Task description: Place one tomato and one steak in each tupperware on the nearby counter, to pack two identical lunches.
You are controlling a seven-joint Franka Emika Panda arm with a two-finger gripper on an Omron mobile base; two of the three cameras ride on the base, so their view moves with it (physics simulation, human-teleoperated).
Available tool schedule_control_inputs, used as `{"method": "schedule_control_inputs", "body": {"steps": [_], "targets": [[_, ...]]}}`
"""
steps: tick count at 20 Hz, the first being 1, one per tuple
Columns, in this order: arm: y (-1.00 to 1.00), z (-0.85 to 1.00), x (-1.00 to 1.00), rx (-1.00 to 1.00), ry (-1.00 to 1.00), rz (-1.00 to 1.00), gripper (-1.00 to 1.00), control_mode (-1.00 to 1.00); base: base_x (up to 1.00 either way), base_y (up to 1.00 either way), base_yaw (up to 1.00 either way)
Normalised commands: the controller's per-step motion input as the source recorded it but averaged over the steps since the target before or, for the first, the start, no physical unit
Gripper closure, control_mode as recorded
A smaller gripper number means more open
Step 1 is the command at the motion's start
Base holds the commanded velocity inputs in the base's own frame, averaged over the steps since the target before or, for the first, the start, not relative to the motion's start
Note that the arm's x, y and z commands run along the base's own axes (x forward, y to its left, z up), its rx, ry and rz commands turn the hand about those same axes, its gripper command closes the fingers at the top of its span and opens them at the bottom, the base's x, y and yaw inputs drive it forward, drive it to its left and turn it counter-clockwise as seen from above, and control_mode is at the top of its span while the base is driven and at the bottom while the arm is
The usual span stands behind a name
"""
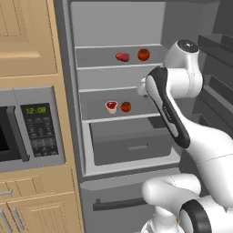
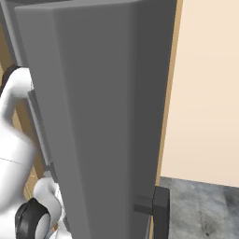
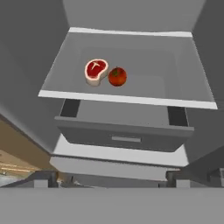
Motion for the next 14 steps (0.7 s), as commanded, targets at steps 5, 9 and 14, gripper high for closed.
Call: {"method": "schedule_control_inputs", "body": {"steps": [5,9,14], "targets": [[0.15,0.73,0.0,0.0,-0.14,0.0,-1.0,-1.0,0.0,0.0,0.0],[0.08,0.68,0.04,0.0,-0.13,0.0,-1.0,-1.0,0.0,0.0,0.0],[0.02,0.09,0.4,0.0,-0.09,0.0,-1.0,-1.0,0.0,0.0,0.0]]}}
